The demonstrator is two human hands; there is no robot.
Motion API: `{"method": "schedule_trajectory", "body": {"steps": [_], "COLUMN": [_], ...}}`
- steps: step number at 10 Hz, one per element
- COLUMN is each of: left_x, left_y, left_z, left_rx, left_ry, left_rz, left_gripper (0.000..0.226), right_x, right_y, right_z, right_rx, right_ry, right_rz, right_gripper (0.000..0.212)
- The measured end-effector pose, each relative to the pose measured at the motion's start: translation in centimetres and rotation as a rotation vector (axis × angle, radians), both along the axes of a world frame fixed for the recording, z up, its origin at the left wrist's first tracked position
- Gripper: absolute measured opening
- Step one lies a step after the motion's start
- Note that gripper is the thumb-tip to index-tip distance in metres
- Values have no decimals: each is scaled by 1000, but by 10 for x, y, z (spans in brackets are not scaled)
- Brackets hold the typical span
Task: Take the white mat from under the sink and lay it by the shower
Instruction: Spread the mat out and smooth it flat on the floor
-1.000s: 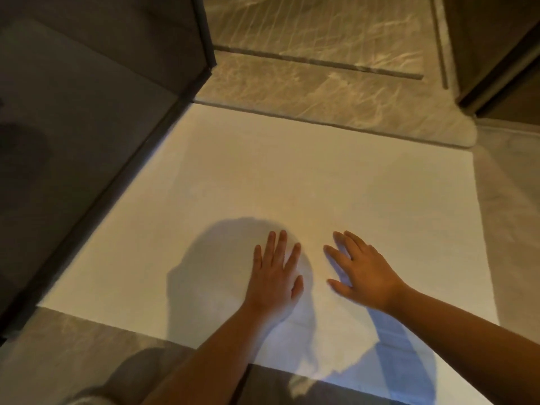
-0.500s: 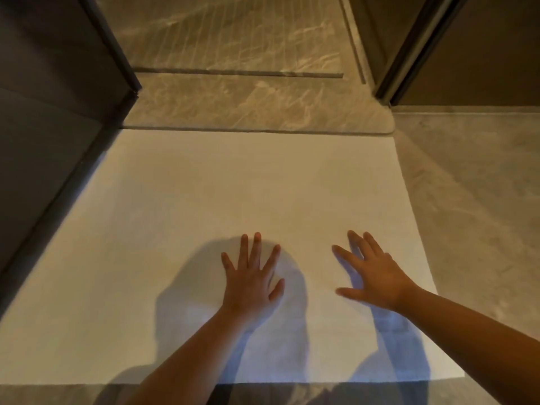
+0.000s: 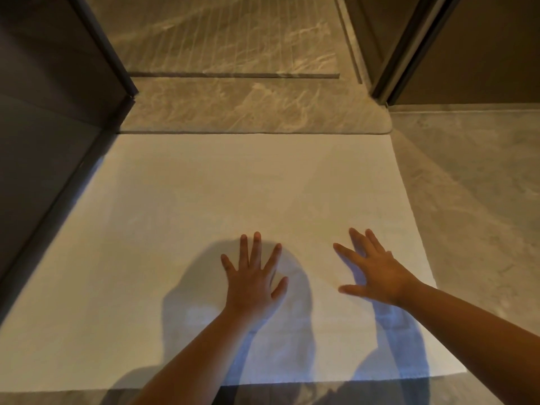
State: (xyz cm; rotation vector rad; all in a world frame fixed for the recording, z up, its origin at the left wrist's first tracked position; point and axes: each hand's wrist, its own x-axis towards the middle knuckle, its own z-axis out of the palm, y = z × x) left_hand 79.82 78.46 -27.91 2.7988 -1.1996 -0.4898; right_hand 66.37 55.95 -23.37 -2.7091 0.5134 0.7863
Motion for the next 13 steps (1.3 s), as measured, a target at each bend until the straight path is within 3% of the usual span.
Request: {"method": "schedule_trajectory", "body": {"steps": [5, 8, 9, 11, 13], "left_x": [3, 27, 43, 65, 46], "left_y": [3, 21, 25, 30, 44], "left_z": [15, 30, 33, 58, 130], "left_rx": [4, -174, -218, -272, -339], "left_ry": [15, -43, -77, -146, -198], "left_rz": [-45, 104, 147, 348, 453], "left_gripper": [62, 45, 40, 34, 34], "right_x": [20, 71, 90, 108, 103], "right_y": [20, 56, 65, 86, 112], "right_z": [6, 5, 9, 26, 116], "right_rx": [-138, -34, 35, -87, -15], "right_ry": [-29, -194, -295, -299, -496], "right_rz": [101, 158, 113, -139, -284], "right_gripper": [78, 65, 58, 49, 44]}}
